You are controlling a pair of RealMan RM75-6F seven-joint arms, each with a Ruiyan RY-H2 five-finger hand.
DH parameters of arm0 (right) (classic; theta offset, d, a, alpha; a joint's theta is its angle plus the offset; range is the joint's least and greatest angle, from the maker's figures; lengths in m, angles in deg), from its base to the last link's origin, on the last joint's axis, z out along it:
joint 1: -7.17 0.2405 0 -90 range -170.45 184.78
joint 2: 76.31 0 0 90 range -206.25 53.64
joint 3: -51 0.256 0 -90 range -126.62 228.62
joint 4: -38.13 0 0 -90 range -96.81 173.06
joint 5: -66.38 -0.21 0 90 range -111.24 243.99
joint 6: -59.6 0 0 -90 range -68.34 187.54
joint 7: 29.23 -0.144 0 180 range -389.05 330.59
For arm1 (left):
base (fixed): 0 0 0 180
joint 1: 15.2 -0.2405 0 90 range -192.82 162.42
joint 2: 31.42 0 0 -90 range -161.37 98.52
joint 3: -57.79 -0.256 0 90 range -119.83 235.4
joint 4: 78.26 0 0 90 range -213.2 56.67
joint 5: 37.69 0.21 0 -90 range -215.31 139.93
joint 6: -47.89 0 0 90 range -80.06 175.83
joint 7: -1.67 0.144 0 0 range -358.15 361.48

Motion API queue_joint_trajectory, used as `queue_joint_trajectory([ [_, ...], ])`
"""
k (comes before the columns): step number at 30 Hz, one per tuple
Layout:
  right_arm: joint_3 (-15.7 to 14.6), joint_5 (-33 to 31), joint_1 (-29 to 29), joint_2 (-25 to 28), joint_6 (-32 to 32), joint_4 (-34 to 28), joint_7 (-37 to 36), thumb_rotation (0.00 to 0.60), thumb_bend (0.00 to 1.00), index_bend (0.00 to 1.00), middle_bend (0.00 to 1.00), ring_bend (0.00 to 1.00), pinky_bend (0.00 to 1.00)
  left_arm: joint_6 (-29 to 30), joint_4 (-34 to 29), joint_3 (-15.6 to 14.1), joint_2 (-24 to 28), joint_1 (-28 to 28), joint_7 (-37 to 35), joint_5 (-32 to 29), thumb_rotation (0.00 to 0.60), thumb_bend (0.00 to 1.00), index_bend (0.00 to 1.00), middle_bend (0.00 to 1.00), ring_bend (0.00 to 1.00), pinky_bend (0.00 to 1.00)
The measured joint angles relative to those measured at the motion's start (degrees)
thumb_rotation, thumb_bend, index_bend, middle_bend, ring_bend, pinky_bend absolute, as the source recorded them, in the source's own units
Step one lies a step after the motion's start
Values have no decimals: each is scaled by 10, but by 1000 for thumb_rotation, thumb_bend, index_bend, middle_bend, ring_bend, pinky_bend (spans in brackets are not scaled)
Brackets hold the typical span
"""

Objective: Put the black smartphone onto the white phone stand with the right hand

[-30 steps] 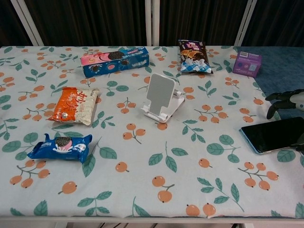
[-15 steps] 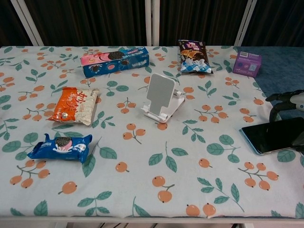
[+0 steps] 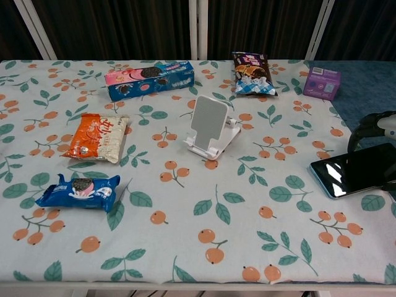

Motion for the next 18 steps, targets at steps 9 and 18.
queue_joint_trajectory([
  [9,1,24,-8,-5,19,8,-15,600,313,634,366,372,0,6,6,0,-1,-2,-8,4,165,0,107,39,50,138],
  [18,9,46,-15,0,43,3,-34,600,331,665,421,437,0,7,8,0,-2,-4,-10,2,163,0,107,39,49,138],
])
